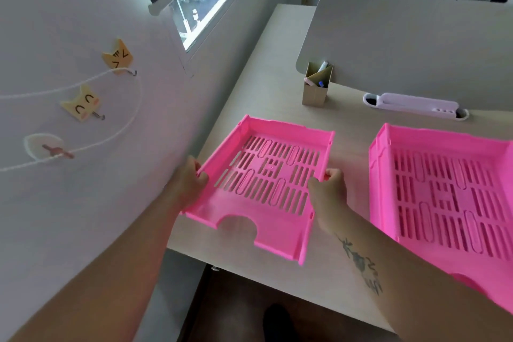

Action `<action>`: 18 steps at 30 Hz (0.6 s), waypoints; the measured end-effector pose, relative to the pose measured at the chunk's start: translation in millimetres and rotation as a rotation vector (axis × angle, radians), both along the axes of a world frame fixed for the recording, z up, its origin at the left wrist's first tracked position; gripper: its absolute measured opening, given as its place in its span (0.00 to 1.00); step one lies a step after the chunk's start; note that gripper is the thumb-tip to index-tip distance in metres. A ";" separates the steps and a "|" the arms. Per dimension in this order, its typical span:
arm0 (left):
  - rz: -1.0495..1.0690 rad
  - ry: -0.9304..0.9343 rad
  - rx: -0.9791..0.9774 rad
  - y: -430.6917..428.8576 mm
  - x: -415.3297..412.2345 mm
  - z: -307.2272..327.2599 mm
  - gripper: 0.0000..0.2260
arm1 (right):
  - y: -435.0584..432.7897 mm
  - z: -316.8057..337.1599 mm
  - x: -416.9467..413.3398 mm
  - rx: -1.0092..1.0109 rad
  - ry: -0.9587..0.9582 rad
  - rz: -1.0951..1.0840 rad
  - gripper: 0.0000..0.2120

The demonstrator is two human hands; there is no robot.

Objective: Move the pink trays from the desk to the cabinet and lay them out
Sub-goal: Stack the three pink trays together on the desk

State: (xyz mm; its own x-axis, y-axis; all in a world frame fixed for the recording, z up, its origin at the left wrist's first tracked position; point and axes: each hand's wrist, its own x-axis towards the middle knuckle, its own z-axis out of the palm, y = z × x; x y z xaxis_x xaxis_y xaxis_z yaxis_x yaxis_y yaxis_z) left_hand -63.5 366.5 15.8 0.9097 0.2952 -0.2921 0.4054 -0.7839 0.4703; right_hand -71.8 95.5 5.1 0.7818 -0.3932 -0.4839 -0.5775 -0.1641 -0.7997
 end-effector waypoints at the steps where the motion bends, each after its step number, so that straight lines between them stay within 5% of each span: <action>1: -0.007 -0.010 0.002 -3.0 -0.7 9.7 0.04 | -3.0 8.3 2.0 0.002 -0.026 0.022 0.13; 10: -0.014 -0.112 -0.052 -94.1 -22.9 79.7 0.05 | -108.1 80.8 -18.6 0.026 -0.215 0.098 0.21; 18: -0.039 -0.208 -0.178 -260.1 -76.2 82.5 0.04 | -267.8 95.3 -72.5 -0.029 -0.336 0.049 0.12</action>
